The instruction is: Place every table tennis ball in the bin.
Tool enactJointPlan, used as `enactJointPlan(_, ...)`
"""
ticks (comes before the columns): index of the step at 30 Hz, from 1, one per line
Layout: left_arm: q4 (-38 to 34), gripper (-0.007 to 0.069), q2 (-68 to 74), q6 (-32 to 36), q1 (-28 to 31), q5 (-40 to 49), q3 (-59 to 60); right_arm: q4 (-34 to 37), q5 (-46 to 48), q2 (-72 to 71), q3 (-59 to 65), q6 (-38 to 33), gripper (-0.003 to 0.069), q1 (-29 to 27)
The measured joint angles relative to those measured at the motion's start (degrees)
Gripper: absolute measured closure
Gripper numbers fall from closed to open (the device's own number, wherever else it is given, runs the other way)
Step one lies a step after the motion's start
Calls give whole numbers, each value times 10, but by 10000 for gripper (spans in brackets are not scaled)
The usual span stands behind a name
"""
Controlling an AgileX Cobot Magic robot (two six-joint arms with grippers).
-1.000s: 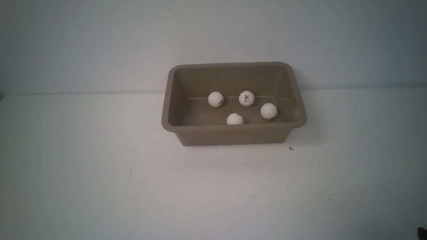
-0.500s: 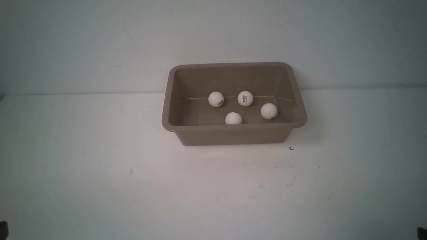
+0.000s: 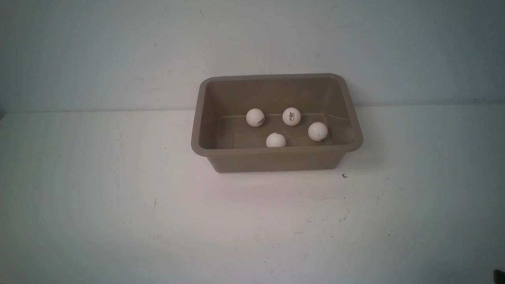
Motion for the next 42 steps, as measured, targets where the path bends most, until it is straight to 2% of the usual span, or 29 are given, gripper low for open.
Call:
enactJointPlan(7, -1, 367, 0, 0, 0, -39, 22, 0, 0, 0, 0, 0, 162, 0)
enactJointPlan(34, -3, 367, 0, 0, 0, -41, 22, 0, 0, 0, 0, -1, 162, 0)
enactJointPlan(42, -3, 367, 0, 0, 0, -42, 22, -36, 11, -9, 0, -1, 163, -3)
